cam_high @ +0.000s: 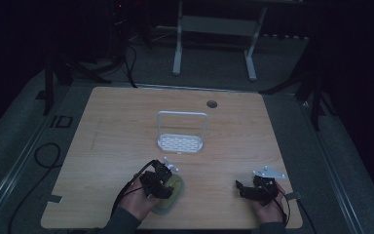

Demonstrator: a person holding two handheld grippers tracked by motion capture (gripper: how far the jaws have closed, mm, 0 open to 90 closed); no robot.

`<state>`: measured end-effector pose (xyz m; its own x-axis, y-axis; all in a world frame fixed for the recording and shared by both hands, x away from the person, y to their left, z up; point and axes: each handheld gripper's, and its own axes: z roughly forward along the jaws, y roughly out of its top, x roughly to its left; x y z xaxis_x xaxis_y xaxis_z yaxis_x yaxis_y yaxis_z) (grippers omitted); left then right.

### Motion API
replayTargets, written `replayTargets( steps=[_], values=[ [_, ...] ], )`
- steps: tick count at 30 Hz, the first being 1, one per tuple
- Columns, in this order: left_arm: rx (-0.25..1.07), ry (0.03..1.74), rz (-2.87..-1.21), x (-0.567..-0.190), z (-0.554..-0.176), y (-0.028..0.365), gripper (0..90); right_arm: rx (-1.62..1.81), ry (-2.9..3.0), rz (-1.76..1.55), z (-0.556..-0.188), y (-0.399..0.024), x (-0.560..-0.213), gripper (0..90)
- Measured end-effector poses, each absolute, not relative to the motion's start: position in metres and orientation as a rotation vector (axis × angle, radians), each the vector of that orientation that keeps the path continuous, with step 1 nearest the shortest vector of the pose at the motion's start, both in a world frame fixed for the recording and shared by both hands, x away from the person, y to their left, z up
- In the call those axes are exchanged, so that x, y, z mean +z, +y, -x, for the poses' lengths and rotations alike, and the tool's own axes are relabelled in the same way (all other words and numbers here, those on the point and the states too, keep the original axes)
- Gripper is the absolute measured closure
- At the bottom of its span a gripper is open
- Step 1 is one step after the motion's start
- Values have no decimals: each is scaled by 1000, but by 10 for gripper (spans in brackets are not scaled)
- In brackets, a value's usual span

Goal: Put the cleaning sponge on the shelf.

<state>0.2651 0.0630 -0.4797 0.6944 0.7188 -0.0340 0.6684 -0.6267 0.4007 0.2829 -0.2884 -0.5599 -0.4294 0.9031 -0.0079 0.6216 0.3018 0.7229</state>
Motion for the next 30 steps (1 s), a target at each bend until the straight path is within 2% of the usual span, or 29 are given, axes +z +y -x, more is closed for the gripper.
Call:
replayTargets(
  steps=[16,30],
  values=[
    [101,978,-2654,-475,-278,61,695,917,2160,-1360,-283,-288,-560,130],
    [147,896,-2749,-472,-284,56,710,917,2160,-1360,-283,-288,-560,130]
  ],
)
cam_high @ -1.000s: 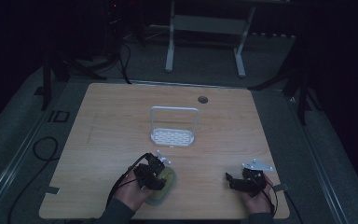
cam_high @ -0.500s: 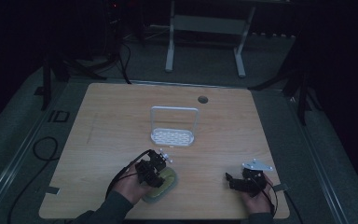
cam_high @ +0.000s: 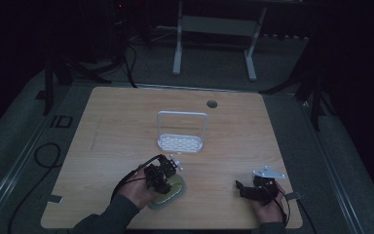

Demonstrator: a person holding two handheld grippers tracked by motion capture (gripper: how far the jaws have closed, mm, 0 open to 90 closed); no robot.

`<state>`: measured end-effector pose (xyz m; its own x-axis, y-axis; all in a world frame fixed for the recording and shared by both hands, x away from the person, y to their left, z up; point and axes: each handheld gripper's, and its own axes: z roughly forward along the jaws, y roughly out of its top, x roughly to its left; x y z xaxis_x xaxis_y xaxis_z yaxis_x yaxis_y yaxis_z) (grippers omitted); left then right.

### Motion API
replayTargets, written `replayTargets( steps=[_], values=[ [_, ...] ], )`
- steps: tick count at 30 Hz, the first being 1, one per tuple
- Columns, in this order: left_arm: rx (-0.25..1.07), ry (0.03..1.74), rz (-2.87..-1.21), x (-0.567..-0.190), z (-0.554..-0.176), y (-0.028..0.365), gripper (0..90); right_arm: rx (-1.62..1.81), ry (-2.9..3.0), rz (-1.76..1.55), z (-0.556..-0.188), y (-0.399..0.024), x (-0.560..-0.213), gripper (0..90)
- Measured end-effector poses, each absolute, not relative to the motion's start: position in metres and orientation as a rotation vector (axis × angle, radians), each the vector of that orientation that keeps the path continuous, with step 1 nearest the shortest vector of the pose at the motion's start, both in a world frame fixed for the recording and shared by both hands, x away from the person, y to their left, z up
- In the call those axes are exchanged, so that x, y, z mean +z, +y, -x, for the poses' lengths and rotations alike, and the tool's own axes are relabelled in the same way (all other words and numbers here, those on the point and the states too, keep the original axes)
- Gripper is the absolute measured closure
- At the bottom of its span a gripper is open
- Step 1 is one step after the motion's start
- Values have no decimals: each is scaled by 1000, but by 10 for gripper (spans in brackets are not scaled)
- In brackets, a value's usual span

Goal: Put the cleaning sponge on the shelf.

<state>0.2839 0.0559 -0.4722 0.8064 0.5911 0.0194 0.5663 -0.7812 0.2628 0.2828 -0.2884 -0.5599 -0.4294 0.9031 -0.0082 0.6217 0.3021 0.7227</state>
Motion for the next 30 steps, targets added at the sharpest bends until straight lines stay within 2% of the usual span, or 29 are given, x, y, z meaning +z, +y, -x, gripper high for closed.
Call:
replayTargets(
  steps=[14,22,30],
  values=[
    [37,795,-2891,-469,-301,51,699,917,2160,-1360,-283,-288,-560,130],
    [26,759,-2935,-472,-303,47,698,917,2160,-1360,-283,-288,-560,130],
    [76,717,-2955,-467,-303,43,713,917,2160,-1360,-283,-288,-560,131]
  ],
)
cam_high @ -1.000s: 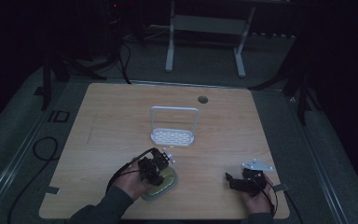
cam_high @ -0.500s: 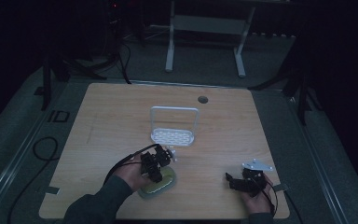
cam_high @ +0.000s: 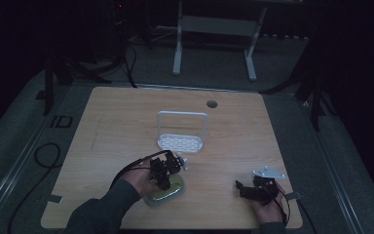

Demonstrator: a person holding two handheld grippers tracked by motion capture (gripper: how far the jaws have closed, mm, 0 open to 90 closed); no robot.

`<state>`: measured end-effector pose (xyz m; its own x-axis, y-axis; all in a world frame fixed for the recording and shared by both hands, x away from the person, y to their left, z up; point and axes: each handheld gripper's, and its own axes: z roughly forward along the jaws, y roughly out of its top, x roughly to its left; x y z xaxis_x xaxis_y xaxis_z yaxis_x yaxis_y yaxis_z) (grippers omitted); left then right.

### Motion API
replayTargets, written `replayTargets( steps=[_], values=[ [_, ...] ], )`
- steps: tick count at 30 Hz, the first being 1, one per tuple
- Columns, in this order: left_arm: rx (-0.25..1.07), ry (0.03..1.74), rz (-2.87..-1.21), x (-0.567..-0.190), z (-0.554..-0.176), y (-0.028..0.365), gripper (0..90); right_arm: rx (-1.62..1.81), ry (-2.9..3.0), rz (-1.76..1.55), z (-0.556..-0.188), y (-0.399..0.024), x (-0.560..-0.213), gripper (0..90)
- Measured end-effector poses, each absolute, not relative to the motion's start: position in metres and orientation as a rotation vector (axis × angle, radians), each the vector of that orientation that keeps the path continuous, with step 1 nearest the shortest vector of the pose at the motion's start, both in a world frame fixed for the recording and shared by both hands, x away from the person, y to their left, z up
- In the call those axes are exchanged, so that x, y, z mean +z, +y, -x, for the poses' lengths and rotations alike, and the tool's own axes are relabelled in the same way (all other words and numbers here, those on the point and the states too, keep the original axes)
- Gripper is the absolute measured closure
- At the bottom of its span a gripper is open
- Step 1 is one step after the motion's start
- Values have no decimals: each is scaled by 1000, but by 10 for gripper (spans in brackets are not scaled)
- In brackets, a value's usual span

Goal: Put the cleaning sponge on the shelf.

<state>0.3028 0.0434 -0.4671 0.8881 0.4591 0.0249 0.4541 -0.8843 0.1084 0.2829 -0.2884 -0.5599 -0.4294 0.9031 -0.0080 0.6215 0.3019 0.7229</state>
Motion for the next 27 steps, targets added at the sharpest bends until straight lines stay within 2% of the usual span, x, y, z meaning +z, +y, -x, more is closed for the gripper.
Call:
replayTargets(
  steps=[12,15,21,27],
  values=[
    [151,660,-2960,-457,-306,43,715,917,2159,-1362,-283,-288,-560,130],
    [204,622,-2965,-454,-311,42,716,917,2159,-1361,-283,-288,-560,130],
    [210,614,-2950,-451,-318,45,715,917,2159,-1360,-283,-288,-560,130],
    [281,611,-2922,-450,-324,49,715,917,2159,-1355,-283,-289,-560,130]
  ],
)
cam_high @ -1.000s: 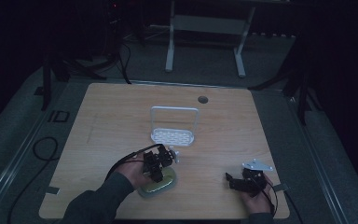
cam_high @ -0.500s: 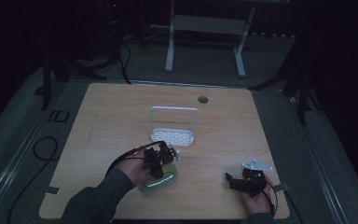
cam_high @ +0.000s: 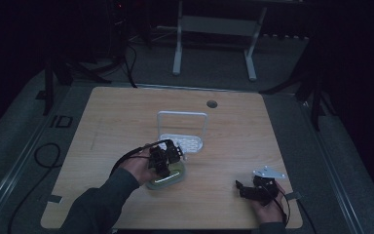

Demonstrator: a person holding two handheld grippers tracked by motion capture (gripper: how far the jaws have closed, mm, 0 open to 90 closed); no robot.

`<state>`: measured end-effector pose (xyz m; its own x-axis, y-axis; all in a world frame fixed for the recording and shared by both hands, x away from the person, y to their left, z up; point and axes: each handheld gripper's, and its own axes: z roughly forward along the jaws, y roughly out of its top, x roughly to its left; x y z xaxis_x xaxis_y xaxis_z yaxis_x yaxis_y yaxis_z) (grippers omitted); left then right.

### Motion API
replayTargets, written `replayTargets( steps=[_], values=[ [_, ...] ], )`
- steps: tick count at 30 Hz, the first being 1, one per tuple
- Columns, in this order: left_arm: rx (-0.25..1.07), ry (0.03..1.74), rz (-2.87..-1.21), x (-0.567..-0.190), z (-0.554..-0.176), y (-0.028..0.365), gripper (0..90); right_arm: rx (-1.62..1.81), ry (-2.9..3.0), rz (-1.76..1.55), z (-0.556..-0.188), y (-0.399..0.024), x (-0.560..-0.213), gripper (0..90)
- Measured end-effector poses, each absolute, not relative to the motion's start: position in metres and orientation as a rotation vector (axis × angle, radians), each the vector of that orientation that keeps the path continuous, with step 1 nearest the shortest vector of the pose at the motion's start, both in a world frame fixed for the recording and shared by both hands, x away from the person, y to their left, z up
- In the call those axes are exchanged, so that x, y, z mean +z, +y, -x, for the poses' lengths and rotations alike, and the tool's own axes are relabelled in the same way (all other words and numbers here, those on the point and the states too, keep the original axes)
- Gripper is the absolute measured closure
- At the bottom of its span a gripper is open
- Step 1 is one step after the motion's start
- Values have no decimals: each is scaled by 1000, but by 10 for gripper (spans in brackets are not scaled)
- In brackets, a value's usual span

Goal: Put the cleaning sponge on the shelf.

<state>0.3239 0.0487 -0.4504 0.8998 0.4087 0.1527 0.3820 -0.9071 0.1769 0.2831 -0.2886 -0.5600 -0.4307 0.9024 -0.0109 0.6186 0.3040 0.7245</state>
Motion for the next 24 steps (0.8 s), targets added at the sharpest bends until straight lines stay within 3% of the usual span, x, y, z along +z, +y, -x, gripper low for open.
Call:
replayTargets(
  steps=[24],
  values=[
    [464,460,-2913,-445,-336,48,716,917,2160,-1356,-283,-289,-560,130]
  ],
)
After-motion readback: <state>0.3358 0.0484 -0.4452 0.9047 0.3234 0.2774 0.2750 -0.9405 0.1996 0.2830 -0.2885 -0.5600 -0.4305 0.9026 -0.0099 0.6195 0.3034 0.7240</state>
